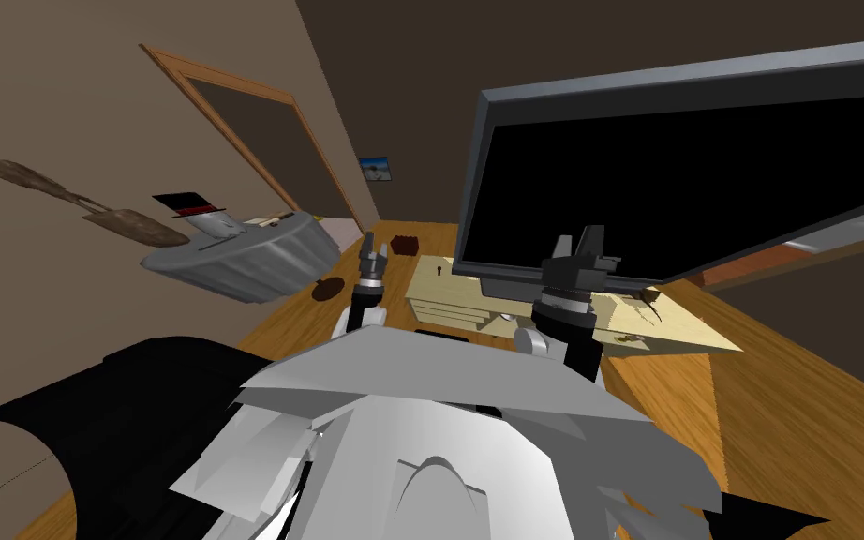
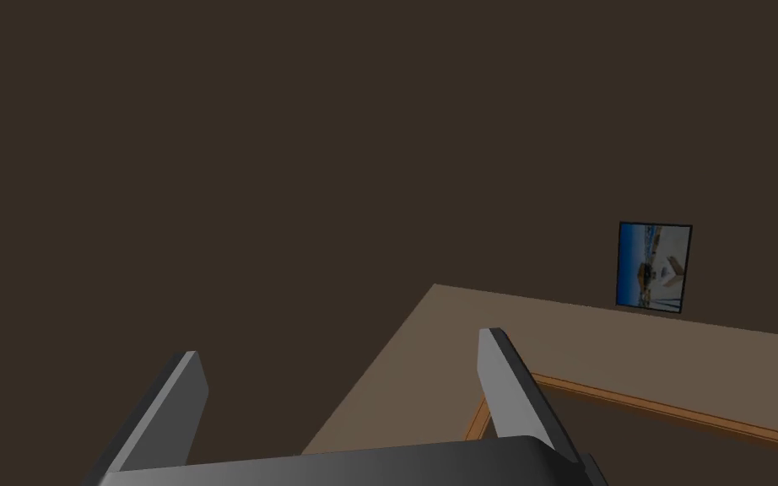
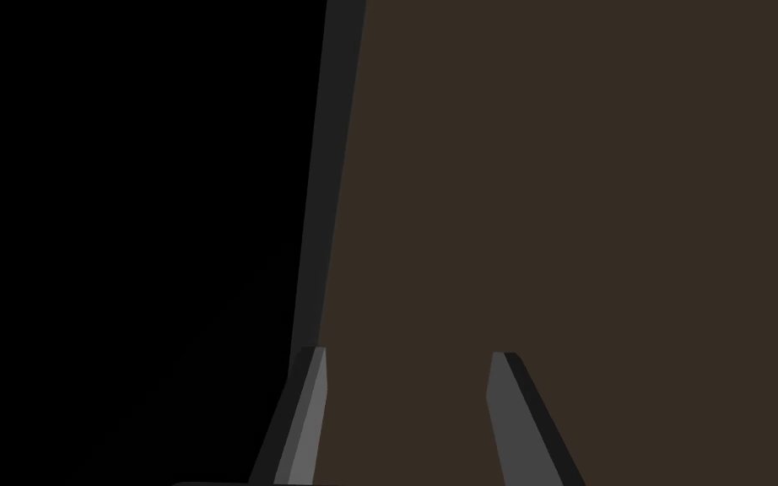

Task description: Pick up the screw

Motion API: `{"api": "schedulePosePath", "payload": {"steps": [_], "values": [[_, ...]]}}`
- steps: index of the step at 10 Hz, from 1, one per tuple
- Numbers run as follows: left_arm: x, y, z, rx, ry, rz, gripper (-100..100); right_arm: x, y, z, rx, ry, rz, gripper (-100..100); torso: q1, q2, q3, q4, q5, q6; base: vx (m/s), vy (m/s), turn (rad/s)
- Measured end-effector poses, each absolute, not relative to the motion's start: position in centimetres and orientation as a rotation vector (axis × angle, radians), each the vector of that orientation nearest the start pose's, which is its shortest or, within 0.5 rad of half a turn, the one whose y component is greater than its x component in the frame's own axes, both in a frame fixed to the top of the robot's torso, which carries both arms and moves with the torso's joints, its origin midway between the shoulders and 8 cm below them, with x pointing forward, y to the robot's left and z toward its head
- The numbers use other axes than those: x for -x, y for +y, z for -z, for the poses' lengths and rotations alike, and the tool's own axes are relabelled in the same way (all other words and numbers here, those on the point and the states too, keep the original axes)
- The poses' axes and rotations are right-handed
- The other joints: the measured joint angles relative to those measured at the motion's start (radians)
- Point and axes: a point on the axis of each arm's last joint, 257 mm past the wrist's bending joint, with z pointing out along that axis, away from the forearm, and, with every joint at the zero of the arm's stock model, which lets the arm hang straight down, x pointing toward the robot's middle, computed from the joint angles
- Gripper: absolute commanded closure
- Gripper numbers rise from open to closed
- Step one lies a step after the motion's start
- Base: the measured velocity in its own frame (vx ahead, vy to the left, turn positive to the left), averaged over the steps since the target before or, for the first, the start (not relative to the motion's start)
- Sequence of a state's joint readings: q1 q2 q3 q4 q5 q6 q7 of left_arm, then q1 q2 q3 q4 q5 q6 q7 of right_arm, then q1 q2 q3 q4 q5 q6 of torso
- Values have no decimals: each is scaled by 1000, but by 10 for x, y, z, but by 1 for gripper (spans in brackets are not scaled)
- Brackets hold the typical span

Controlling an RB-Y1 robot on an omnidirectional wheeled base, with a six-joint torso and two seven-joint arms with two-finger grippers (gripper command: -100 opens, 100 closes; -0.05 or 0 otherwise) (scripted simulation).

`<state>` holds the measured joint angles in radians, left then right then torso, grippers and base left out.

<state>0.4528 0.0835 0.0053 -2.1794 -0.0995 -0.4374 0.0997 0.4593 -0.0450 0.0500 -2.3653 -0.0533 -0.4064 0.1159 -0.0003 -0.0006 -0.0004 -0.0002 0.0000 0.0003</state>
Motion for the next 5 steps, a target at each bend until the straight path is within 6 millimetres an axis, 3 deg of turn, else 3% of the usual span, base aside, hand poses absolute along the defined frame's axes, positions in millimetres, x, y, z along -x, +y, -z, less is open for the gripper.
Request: {"api": "schedulePosePath", "payload": {"steps": [5], "values": [[-419,273,67,745,952,1239,-100,-346,-257,-57,-597,631,-1304,0,0,0,0,0,0,0,0,-12,-131]]}}
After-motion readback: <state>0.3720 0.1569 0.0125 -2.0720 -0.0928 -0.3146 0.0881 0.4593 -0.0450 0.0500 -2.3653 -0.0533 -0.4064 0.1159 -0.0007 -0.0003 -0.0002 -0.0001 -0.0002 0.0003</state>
